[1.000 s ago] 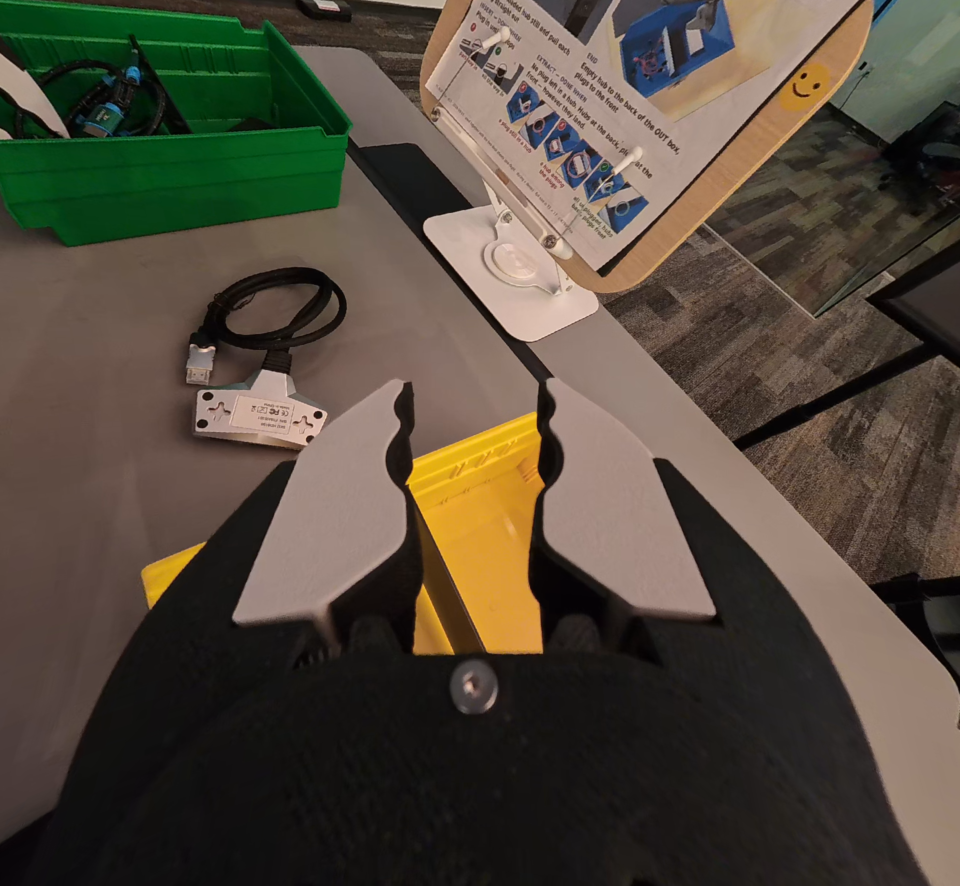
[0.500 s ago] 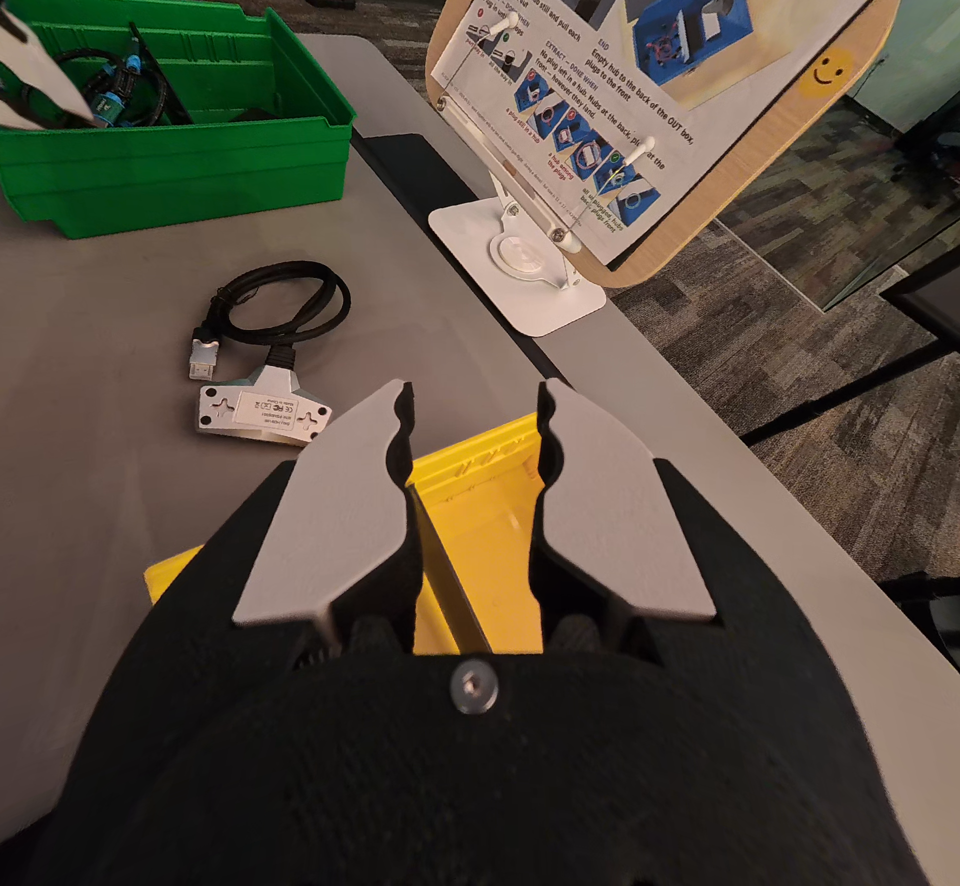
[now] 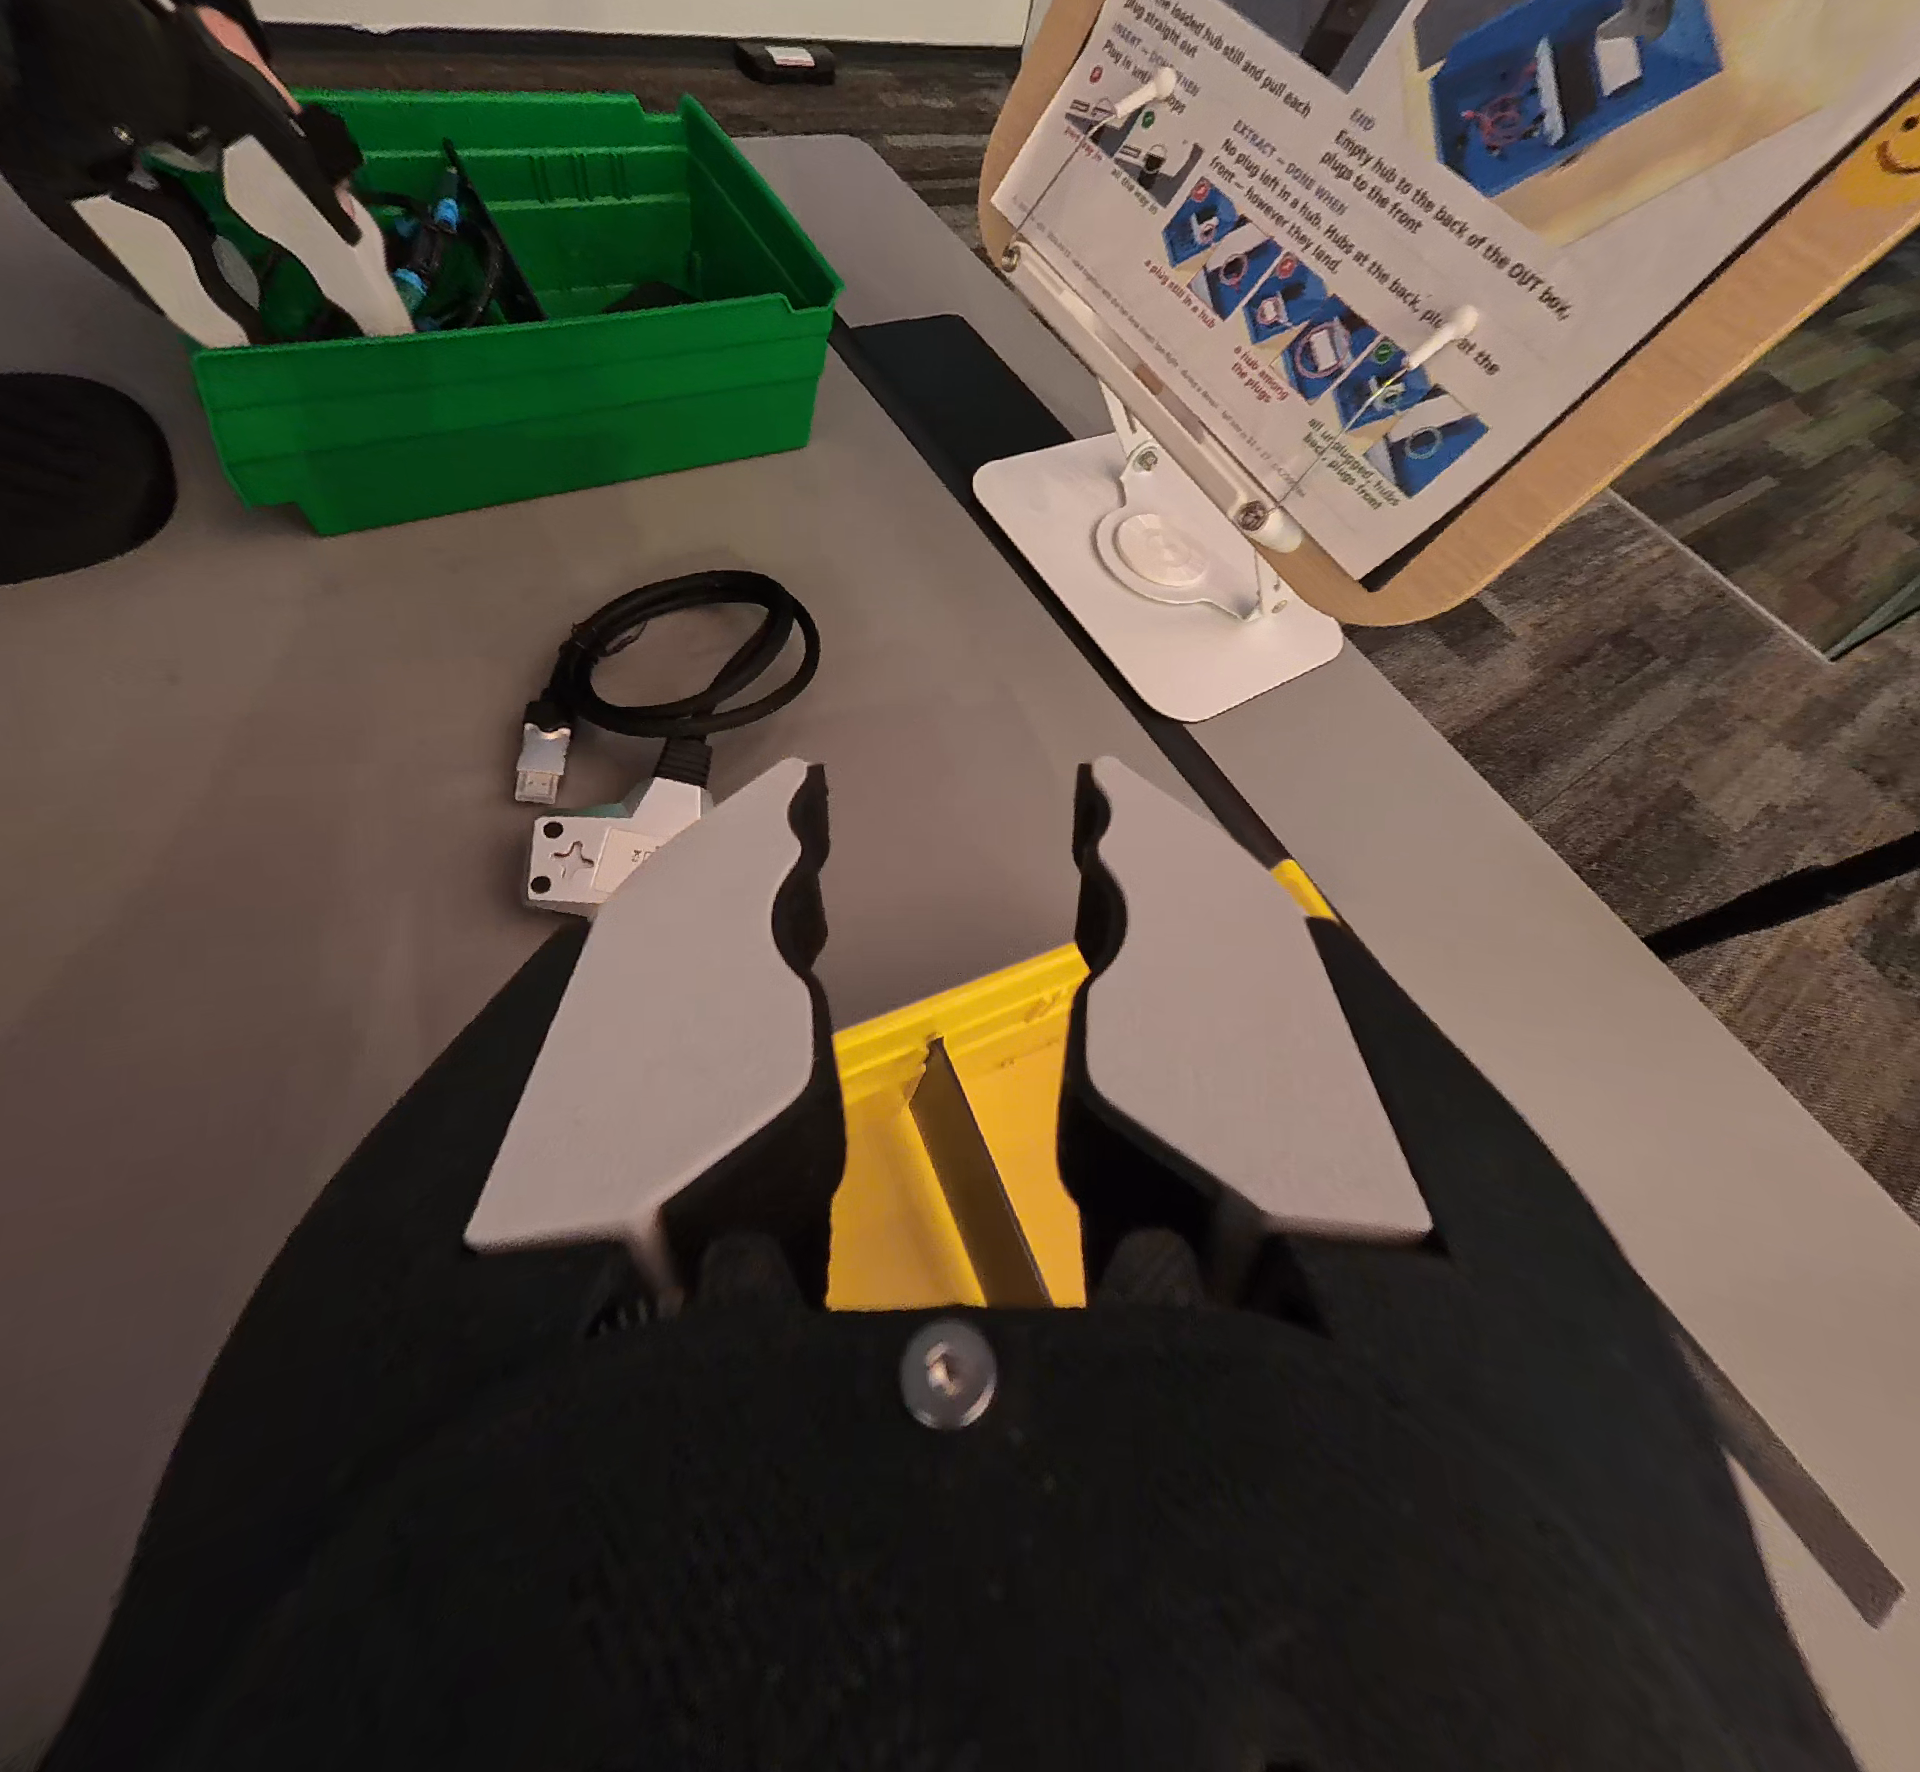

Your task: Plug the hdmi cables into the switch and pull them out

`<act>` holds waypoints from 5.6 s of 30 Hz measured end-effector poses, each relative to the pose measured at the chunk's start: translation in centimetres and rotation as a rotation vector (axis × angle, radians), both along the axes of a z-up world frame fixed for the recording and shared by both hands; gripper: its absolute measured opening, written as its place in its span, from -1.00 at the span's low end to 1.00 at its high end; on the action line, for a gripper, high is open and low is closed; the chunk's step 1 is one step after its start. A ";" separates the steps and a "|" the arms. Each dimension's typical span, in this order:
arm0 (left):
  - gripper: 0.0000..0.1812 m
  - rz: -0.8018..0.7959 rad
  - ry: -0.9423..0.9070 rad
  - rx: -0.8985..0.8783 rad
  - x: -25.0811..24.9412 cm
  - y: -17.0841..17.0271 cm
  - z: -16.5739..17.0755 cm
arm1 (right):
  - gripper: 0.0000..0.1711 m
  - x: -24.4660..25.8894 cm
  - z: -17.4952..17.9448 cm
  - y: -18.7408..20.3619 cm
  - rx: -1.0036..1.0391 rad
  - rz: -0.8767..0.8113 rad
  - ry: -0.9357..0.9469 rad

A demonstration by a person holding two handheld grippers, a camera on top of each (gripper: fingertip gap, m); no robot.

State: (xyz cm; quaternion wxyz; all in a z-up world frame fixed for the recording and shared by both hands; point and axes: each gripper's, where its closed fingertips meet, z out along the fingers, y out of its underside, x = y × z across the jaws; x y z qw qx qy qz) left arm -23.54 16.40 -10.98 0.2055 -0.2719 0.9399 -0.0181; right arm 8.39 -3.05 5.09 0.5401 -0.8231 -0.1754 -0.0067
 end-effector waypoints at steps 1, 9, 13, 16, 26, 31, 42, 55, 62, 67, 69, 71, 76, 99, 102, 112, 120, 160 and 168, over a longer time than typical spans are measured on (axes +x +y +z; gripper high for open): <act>-0.51 0.012 0.002 -0.031 0.0 -0.3 -0.1 | -0.47 0.0 -0.3 0.1 -0.010 0.001 0.000; -0.56 0.024 -0.017 -0.046 -1.0 0.9 -0.7 | -0.47 0.1 -1.3 0.6 -0.050 0.010 -0.001; -0.68 0.075 -0.020 -0.126 -1.7 0.4 0.6 | -0.47 0.1 -1.4 0.5 -0.051 0.016 0.007; -0.77 0.118 0.003 -0.153 -2.8 0.7 1.2 | -0.47 0.2 -1.6 0.6 -0.056 0.016 0.013; -0.83 0.261 0.173 -0.094 -6.4 3.5 -2.2 | -0.47 -0.3 -2.6 1.0 -0.094 0.040 0.008; -0.75 0.431 0.176 -0.214 -6.0 3.6 -2.3 | -0.47 -0.4 -2.7 1.1 -0.100 0.041 0.009; -0.71 0.732 0.185 -0.467 -2.9 1.8 -2.3 | -0.47 -1.1 -3.3 1.5 -0.126 0.065 -0.005; -0.81 0.776 0.228 -0.528 -2.1 0.7 -3.5 | -0.47 -1.7 -3.2 1.6 -0.122 0.104 0.004; -0.84 0.759 0.128 -0.554 -2.8 0.6 -0.4 | -0.48 -1.9 -3.1 1.6 -0.116 0.121 0.010; -0.87 0.842 -0.001 -0.440 -5.5 4.2 2.4 | -0.48 -1.9 -2.8 1.3 -0.107 0.126 0.012; -0.89 0.863 -0.036 -0.419 -6.6 5.2 3.3 | -0.48 -2.0 -2.6 1.2 -0.098 0.127 0.018; -0.90 0.892 -0.055 -0.423 -7.3 5.6 4.1 | -0.48 -2.0 -2.5 1.2 -0.096 0.131 0.020; -0.91 0.825 -0.032 -0.216 -8.2 6.1 3.8 | -0.48 -2.3 -2.8 1.3 -0.107 0.136 0.014; -0.78 0.895 -0.011 0.163 -6.2 12.8 3.4 | -0.48 -2.1 -2.8 1.0 -0.111 0.144 0.013; -0.82 0.962 0.074 0.134 -7.3 12.3 1.9 | -0.48 -2.2 -3.1 0.8 -0.121 0.152 0.004; -0.92 1.090 0.162 0.123 -9.1 10.1 -0.3 | -0.48 -2.1 -3.6 1.2 -0.140 0.149 0.006; -0.84 1.101 0.157 -0.053 -6.1 9.4 -1.7 | -0.48 -2.4 -3.7 1.2 -0.146 0.157 -0.006; -1.00 1.279 0.249 -0.041 -4.9 10.4 -1.4 | -0.48 -2.4 -4.0 1.1 -0.163 0.166 -0.022; -1.00 1.303 0.316 -0.096 -5.2 8.6 -0.5 | -0.48 -2.4 -3.9 0.9 -0.161 0.168 -0.021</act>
